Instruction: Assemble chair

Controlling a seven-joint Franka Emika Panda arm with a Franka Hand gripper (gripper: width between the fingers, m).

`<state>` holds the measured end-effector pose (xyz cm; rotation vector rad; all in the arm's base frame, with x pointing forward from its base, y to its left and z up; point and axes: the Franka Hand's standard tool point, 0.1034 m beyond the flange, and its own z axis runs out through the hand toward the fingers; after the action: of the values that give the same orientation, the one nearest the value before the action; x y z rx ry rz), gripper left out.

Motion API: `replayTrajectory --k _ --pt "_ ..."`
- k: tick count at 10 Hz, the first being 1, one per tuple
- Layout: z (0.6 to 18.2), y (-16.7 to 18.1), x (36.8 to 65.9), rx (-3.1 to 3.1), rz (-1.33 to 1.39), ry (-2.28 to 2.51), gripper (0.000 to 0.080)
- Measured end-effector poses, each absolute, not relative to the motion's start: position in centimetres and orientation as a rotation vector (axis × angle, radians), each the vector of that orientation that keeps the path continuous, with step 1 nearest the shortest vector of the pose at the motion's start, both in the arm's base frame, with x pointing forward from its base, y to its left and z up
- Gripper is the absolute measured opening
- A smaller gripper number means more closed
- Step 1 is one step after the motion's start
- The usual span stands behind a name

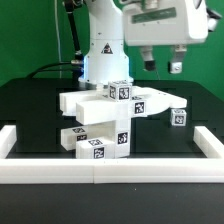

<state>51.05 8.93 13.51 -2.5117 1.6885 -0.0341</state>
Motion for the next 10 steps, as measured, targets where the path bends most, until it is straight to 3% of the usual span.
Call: replayTrajectory --k 2,7,10 --pt "12.7 12.1 49.3 -2.537 -0.006 1.673 0.0649" --pt "12.4 12.9 48.6 -2.550 0.001 1.672 0.0649" --pt "11.5 15.9 45.0 -2.629 0.016 1.579 0.0649"
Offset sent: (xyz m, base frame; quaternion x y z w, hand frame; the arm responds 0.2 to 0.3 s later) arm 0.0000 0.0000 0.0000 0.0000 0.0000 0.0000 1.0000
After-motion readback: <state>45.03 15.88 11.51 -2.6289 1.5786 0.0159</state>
